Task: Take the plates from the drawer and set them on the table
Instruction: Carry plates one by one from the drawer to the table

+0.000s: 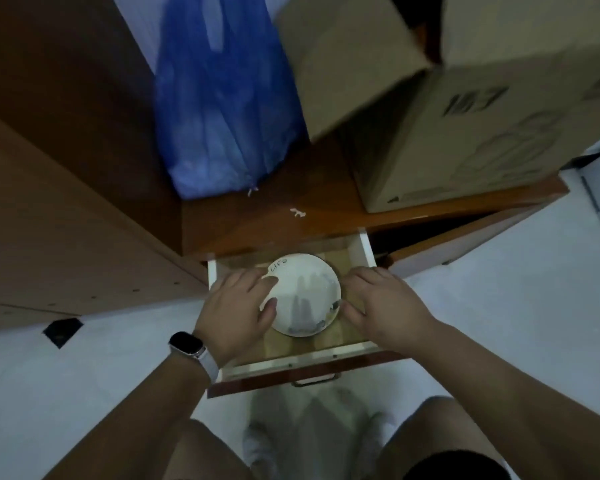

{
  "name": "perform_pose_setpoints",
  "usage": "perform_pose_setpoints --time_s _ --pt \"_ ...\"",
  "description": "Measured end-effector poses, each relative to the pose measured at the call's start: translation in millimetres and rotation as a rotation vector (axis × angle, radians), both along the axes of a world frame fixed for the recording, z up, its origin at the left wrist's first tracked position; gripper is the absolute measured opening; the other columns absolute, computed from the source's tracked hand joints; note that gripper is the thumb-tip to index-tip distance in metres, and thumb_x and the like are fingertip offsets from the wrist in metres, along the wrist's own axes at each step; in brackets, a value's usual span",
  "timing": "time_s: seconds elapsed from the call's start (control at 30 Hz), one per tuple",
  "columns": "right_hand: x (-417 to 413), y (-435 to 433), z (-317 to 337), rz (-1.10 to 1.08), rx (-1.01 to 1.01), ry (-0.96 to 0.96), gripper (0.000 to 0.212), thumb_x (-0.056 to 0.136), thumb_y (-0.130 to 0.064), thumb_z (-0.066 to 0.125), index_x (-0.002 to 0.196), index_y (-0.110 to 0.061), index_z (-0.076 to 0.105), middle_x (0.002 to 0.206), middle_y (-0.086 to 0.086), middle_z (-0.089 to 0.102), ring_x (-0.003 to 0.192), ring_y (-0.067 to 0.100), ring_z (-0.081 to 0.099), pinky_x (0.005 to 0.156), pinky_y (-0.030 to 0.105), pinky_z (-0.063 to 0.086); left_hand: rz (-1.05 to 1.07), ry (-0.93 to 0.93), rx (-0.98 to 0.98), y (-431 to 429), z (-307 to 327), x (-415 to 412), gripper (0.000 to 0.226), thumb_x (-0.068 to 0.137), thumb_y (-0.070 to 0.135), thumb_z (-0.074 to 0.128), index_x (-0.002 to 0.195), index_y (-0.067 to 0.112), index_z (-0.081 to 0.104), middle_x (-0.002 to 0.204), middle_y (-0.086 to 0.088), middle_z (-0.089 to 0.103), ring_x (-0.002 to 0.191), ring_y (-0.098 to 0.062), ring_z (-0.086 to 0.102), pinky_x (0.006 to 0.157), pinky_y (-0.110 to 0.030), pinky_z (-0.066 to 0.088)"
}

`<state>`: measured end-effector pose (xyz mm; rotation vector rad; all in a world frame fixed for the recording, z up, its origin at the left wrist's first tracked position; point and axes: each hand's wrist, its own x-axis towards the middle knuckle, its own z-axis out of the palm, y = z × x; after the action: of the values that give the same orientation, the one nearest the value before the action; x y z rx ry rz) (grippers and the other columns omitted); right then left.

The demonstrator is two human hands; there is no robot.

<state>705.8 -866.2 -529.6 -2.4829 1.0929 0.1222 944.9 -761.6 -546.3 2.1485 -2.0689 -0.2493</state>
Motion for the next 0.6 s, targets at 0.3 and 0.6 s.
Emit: perform_pose_setpoints --time_s 0.3,0.6 --pt "41.2 -44.5 -146.7 -0.204 0.16 -0.027 0.051 0.089 -0.041 0.053 0.133 -0.016 0.05 0.127 0.009 0.053 0.116 0.033 0.051 0.095 0.043 0.046 0.304 0.16 0.086 -41.9 -154.0 6.4 0.046 0.085 0.041 0.046 0.126 0.02 0.051 0.121 -0.005 0.058 0.112 -0.028 0.051 0.088 -0.043 0.047" --pt "58.1 -72.2 -193.8 -0.454 0.385 0.105 0.048 0.089 -0.041 0.055 0.12 -0.007 0.041 0.109 0.013 0.058 0.088 0.026 0.057 0.066 0.033 0.046 0.651 0.286 0.3 -61.0 -204.7 17.3 0.055 0.086 0.046 0.058 0.123 0.009 0.04 0.12 -0.02 0.054 0.101 -0.041 0.057 0.083 -0.046 0.051"
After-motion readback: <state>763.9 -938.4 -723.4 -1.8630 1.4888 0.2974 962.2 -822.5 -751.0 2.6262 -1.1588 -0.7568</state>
